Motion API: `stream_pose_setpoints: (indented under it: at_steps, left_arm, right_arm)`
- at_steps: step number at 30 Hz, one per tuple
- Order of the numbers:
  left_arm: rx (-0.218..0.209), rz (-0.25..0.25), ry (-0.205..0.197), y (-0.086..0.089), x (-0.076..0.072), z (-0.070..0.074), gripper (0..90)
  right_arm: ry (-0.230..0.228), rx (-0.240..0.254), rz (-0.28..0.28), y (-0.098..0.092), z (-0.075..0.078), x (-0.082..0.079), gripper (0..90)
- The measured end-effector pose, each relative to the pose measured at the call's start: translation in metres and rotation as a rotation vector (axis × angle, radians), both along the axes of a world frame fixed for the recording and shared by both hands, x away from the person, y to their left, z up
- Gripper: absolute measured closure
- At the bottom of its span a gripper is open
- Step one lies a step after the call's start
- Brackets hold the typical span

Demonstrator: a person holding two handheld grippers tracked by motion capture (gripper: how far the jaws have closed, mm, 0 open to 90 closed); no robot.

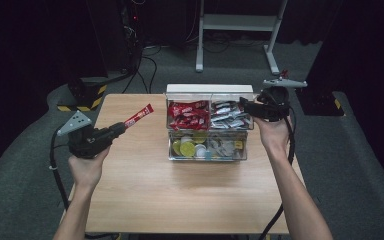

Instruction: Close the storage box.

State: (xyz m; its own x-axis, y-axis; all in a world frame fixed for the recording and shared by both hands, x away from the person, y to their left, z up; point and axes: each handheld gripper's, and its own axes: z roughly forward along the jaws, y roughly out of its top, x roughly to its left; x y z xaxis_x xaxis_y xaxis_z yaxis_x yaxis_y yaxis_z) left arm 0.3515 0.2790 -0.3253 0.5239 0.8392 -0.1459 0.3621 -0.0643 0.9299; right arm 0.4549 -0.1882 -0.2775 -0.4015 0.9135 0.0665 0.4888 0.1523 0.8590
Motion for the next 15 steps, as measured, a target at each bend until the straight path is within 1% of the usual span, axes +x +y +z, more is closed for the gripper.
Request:
stream_pose_setpoints:
  at_steps: [3,7,12,15]
  left_arm:
    - [0.007,0.014,0.007,0.002,0.0,-0.006,85.0]
    - [0.002,0.034,0.017,0.004,0.001,-0.015,84.9]
    - [0.008,0.057,0.027,0.005,0.001,-0.026,84.8]
    - [0.002,0.065,0.038,0.006,0.002,-0.033,84.8]
  right_arm:
    - [0.002,0.0,0.0,0.0,0.0,0.0,37.0]
    - [0.002,-0.001,0.0,0.0,0.0,0.0,37.0]
    - [0.003,0.0,-0.002,0.0,0.0,0.0,37.0]
    - [0.001,-0.002,-0.002,0.0,0.0,0.0,37.0]
